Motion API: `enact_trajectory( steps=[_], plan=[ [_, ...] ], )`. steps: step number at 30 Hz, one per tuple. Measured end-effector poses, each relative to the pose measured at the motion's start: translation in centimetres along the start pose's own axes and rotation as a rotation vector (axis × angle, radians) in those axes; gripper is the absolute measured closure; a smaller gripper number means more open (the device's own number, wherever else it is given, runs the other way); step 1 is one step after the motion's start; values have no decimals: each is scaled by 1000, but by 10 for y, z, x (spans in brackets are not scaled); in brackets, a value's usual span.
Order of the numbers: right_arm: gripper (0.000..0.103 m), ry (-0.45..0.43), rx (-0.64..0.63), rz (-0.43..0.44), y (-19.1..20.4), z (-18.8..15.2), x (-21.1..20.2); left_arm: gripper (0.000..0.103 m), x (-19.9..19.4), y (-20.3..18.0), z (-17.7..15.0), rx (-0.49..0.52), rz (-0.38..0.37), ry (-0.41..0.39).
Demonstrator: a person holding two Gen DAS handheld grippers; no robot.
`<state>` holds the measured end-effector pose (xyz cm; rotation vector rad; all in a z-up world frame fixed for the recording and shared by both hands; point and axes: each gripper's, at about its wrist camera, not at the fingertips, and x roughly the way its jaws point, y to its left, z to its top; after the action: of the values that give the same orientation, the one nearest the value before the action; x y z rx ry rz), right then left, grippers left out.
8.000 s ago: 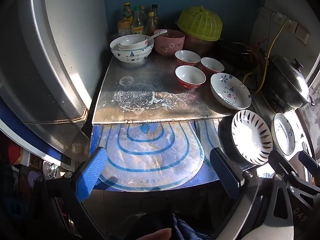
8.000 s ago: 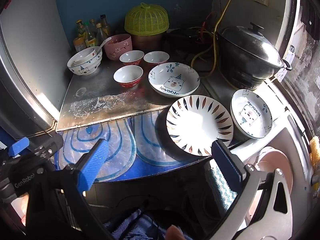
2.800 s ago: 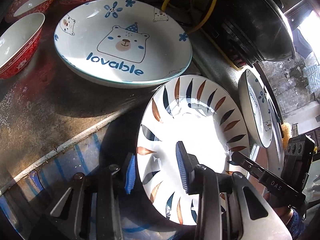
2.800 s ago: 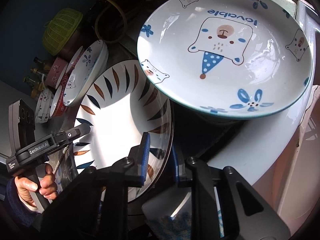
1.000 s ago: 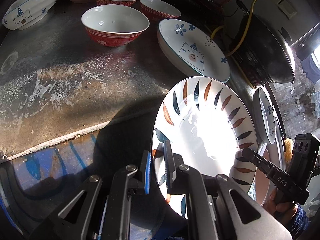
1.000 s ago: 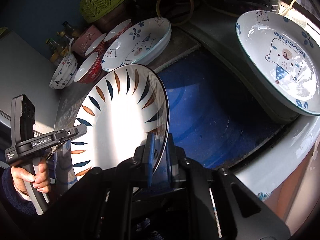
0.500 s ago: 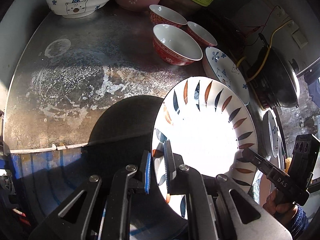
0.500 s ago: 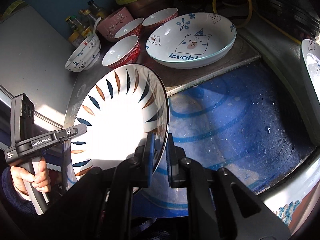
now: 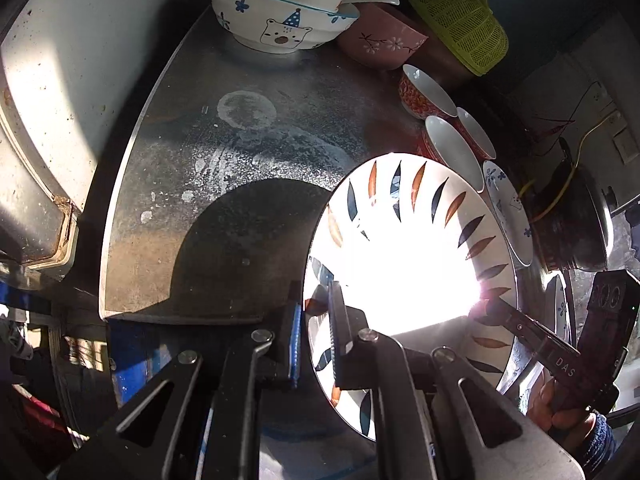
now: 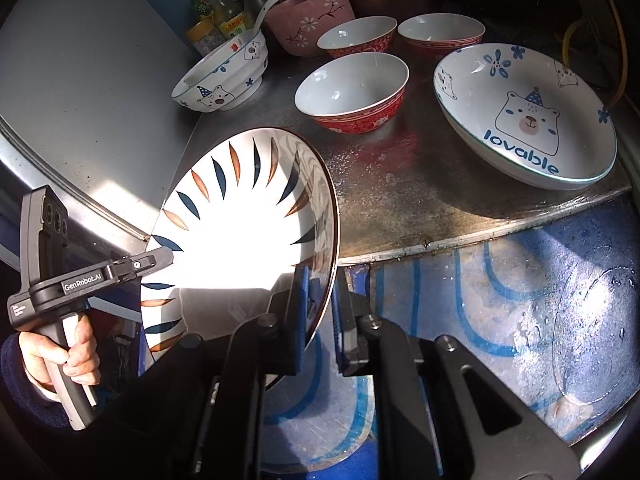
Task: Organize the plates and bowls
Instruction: 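Lift the leaf-pattern plate with both grippers and carry it onto the steel counter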
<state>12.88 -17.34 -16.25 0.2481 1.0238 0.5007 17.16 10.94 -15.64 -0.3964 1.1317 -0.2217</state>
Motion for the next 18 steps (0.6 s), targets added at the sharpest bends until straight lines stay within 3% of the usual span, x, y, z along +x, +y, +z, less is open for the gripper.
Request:
enact_trajectory(
  steps=[18],
  plan=[
    [91, 65, -105, 44, 48, 44, 76, 91, 1, 75, 33, -77, 103, -43]
  ],
)
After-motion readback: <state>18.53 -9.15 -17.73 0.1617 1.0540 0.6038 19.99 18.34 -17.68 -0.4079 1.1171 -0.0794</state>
